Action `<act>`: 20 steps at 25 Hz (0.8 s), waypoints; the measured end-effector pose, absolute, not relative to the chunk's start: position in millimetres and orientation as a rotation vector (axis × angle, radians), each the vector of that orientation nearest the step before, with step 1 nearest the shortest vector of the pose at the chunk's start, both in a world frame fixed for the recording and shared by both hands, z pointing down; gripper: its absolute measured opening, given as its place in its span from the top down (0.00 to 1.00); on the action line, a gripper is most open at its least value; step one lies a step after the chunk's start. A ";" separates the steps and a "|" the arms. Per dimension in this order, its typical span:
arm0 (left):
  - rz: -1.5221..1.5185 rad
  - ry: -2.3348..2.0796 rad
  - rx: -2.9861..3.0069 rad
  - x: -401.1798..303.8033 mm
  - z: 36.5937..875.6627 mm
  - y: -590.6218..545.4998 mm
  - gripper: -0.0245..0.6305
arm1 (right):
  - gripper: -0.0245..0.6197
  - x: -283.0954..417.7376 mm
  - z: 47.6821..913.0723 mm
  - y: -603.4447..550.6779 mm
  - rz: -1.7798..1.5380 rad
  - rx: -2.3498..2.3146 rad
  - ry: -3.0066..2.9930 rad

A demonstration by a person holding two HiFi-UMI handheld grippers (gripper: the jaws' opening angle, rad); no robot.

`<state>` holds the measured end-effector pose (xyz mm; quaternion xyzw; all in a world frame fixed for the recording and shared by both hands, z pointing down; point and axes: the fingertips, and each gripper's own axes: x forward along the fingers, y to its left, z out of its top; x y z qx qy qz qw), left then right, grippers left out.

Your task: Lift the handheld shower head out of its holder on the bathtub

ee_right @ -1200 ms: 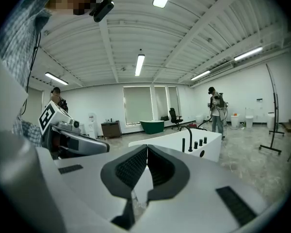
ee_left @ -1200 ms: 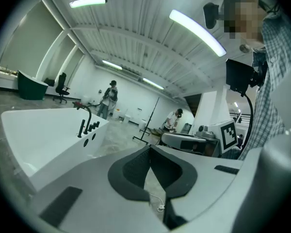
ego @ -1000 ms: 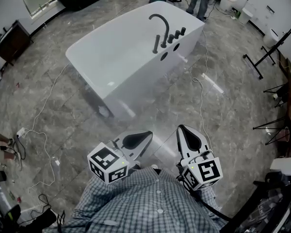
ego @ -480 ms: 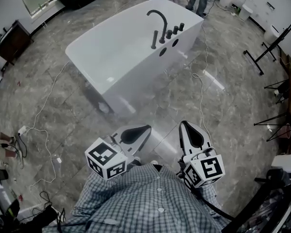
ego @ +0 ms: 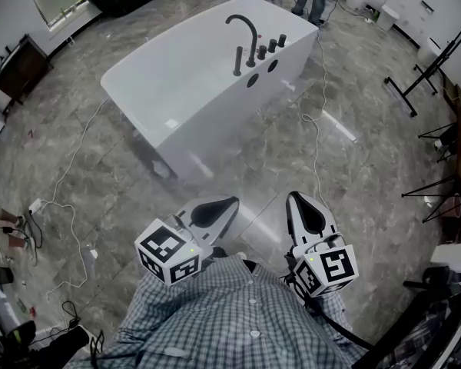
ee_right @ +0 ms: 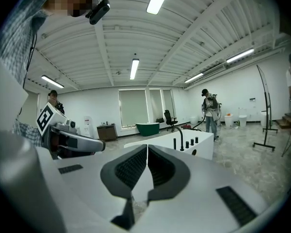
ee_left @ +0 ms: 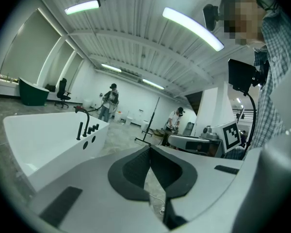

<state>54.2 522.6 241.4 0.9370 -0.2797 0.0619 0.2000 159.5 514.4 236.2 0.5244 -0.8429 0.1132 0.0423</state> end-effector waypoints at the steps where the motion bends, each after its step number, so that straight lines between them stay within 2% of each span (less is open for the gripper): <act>1: 0.174 -0.781 2.622 57.6 242.0 523.5 0.96 | 0.93 163.1 237.5 515.3 0.348 1.607 -2.579; 11: 0.184 -0.797 2.618 64.2 246.8 516.5 0.96 | 0.93 176.2 246.1 510.0 0.343 1.628 -2.570; 20: 0.185 -0.800 2.603 49.3 261.4 457.1 0.96 | 0.93 159.0 252.5 457.5 0.285 1.609 -2.548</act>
